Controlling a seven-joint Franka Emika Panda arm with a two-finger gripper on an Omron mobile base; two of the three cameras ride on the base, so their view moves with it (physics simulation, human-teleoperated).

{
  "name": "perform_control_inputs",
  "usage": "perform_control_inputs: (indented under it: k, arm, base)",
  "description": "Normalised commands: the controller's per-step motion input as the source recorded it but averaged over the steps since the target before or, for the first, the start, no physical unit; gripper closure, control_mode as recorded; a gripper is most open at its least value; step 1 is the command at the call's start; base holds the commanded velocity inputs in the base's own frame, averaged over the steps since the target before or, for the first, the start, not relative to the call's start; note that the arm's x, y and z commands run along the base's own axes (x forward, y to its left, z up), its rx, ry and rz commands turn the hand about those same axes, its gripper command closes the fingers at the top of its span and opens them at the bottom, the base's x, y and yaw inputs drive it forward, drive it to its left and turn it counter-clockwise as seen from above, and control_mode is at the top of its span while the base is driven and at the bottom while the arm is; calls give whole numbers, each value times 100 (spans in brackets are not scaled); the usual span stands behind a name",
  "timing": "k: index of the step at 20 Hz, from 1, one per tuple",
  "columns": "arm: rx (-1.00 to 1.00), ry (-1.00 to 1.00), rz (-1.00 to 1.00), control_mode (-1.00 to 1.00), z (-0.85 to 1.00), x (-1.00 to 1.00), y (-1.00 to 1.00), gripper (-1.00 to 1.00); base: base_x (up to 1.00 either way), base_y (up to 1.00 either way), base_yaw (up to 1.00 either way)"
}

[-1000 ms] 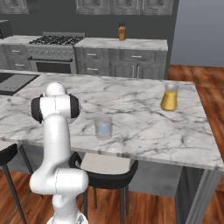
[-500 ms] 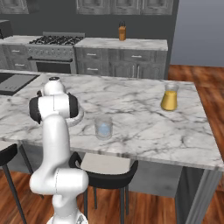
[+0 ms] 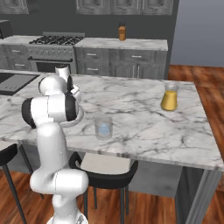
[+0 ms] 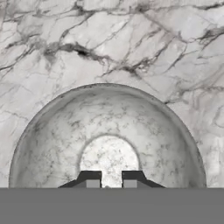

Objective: There are two ice cubes in the ice bowl. Place both ice cubes in the glass cup.

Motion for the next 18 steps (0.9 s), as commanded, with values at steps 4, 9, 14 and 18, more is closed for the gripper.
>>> perform_control_inputs:
  k: [4,9,14,18]
  arm:
    - [0,4,-10,-100,41,-53,-100,100]
    - [0,8,-13,-100,38,-52,-100,100]
    - [0,12,-14,-100,23,-24,-100,100]
    - [0,11,-13,-100,-1,0,-100,100]
  base:
    - [0,0,0]
    - [0,0,0]
    - [0,0,0]
    - [0,0,0]
